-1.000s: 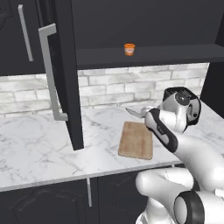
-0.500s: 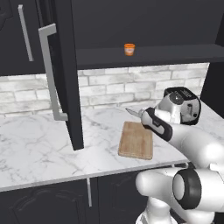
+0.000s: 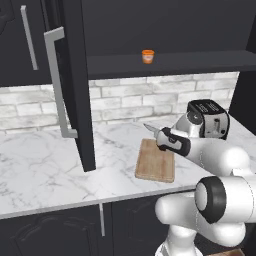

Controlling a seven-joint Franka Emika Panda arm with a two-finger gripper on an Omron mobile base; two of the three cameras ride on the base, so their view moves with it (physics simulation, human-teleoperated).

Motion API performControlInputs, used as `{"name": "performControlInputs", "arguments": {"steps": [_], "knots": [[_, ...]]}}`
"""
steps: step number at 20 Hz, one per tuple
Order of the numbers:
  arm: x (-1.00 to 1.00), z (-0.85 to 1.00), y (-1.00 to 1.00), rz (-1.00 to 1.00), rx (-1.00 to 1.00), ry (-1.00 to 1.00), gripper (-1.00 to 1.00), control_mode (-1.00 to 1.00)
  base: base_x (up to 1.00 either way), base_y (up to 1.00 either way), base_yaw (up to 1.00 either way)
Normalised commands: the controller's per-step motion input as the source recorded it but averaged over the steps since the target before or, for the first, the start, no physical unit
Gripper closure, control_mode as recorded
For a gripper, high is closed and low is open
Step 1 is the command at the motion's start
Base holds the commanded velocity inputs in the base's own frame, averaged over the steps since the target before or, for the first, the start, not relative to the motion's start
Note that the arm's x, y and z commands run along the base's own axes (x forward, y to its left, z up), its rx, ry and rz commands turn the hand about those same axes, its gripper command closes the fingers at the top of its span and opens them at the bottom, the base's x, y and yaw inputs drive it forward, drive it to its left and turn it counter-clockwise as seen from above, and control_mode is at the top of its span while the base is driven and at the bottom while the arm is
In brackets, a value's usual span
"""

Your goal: Pick the bread, place it on the cutting board, pick the jam, place it on the counter, and close the cabinet.

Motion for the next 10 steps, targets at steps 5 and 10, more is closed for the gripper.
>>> {"name": "performControlInputs", "arguments": {"steps": [5,10], "knots": [[0.13,-0.16,0.00,0.00,0.00,-0.02,1.00,-1.00,0.00,0.00,0.00],[0.08,-0.17,0.00,0.00,0.00,-0.02,1.00,-1.00,0.00,0.00,0.00]]}}
